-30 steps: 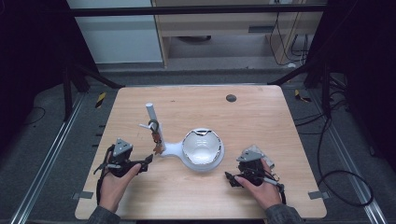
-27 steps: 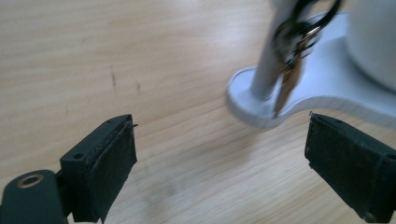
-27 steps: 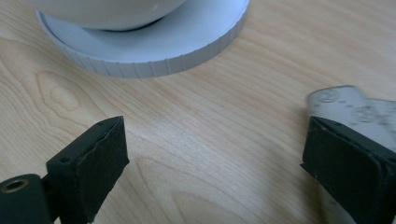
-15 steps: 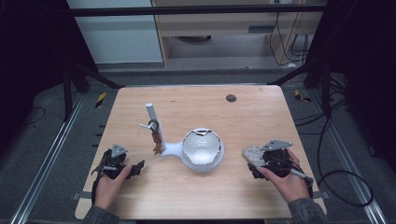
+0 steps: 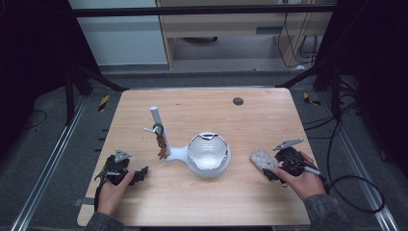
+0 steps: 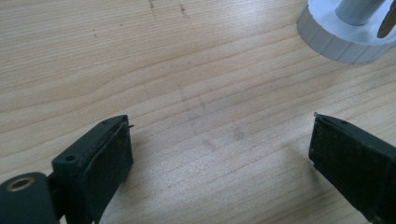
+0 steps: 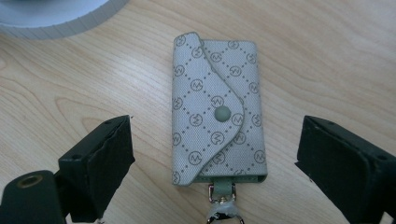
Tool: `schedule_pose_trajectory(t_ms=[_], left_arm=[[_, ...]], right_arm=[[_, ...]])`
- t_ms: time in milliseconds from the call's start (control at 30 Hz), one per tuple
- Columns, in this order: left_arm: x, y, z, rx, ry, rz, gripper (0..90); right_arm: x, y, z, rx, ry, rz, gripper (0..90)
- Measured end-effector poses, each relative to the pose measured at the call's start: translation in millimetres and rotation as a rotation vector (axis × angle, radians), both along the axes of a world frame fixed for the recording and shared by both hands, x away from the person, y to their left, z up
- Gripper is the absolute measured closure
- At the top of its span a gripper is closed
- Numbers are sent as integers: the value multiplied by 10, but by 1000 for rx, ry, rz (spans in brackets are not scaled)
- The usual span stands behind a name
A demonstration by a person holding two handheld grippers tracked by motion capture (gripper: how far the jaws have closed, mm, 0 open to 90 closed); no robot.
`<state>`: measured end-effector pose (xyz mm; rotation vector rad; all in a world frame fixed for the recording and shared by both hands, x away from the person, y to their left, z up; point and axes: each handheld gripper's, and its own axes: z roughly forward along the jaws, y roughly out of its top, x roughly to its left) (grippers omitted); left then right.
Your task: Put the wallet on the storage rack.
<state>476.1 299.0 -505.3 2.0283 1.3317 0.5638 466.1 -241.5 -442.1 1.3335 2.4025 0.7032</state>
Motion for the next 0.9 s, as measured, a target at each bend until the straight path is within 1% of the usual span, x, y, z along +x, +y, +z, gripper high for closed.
schedule_pose_trajectory(t_ms=[33,133,200,300,433,467,600,700,900], left_arm=[[6,-3,-11,3,-4,-5,44],[10,3,-23,6,-14,-10,39],[10,6,-24,4,-15,-9,38],[10,1,-25,9,-15,-6,33],[11,-1,-25,13,-14,-6,27],[12,-2,-25,13,-14,-6,27],[12,-3,-25,14,-14,-7,24],[12,-4,-26,14,-14,-6,24],[13,-6,-28,13,-15,-6,22]], right_arm=[[25,-7,-23,1,22,-3,119],[45,-16,-33,3,35,-9,132],[52,-16,-28,18,48,-14,151],[67,-9,-30,6,76,-7,162],[104,9,-52,-14,109,6,154],[104,9,-52,-14,109,6,154],[156,16,-112,-24,148,5,142],[196,14,-179,-37,188,-3,152],[224,28,-217,-47,200,6,180]])
